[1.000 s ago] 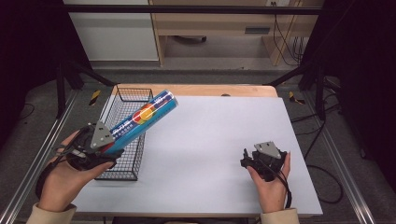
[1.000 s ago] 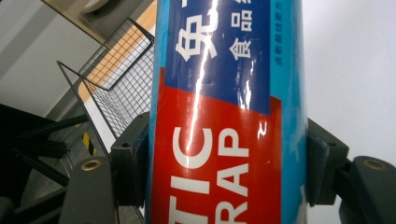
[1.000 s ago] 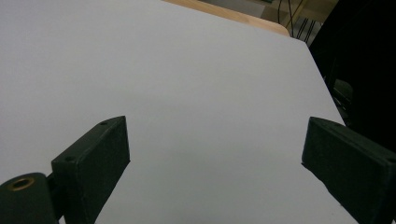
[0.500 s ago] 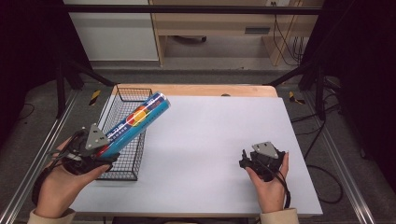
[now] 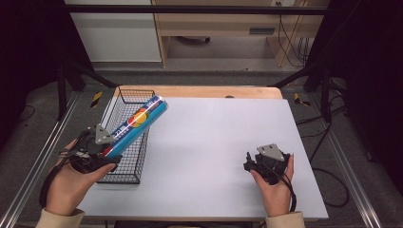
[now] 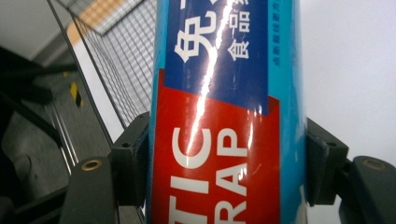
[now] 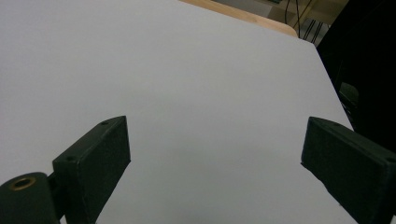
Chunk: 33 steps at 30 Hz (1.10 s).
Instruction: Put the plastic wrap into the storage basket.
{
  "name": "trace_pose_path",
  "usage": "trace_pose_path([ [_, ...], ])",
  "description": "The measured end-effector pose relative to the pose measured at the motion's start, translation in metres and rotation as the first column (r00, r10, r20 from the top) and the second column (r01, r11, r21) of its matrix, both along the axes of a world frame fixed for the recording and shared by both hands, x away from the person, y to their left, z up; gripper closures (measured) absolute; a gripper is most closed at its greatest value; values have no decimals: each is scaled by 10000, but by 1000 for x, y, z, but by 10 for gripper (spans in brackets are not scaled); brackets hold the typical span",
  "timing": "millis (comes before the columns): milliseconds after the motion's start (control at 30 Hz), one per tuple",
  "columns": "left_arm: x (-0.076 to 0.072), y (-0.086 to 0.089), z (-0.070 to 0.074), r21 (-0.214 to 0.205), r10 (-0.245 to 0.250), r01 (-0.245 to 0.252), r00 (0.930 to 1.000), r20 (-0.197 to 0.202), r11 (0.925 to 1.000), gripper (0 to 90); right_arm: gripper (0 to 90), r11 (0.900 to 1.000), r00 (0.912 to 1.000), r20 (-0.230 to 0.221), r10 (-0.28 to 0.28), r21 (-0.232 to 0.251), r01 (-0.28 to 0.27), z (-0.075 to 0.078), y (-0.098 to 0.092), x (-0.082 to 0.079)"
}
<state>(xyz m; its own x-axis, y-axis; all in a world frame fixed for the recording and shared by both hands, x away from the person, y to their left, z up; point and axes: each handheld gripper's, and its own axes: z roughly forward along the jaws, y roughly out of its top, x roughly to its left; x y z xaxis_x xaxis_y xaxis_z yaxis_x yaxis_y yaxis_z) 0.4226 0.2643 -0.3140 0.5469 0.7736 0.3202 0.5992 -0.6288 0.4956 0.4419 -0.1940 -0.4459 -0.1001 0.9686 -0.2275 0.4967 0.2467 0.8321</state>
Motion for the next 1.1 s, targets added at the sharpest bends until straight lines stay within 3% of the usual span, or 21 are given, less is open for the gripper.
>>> trace_pose_path([
  [167, 7, 2, -6, 129, 516, -513, 9983, -273, 9986, 319, 85, 10000, 10000, -6, 68, -70, -68, 0, 2, 0],
  [300, 13, 3, -8, 413, 1176, -1153, 9914, -578, 9925, 320, 88, 9993, 9994, -37, 355, -101, -355, -1, 8, 0],
  [533, 22, 2, -14, 738, 1737, -1679, 9814, -814, 9830, 320, 85, 9957, 9958, 14, 915, -134, -915, 0, 16, -2],
  [633, 26, 4, -18, 715, 1954, -1891, 9760, -959, 9794, 320, 85, 9952, 9953, 20, 972, -98, -972, 1, 17, -2],
  [733, 28, 4, -22, 1077, 2028, -1930, 9752, -888, 9753, 320, 84, 9953, 9954, 20, 958, -109, -957, 1, 16, -2],
  [933, 33, 6, -29, 1096, 2277, -2154, 9667, -1165, 9704, 320, 80, 9963, 9963, -11, 854, -1, -854, 2, 14, -2],
  [1100, 36, 5, -33, 1416, 2548, -2367, 9585, -1277, 9612, 320, 78, 9962, 9962, -62, 870, 105, -870, 1, 12, -1],
])
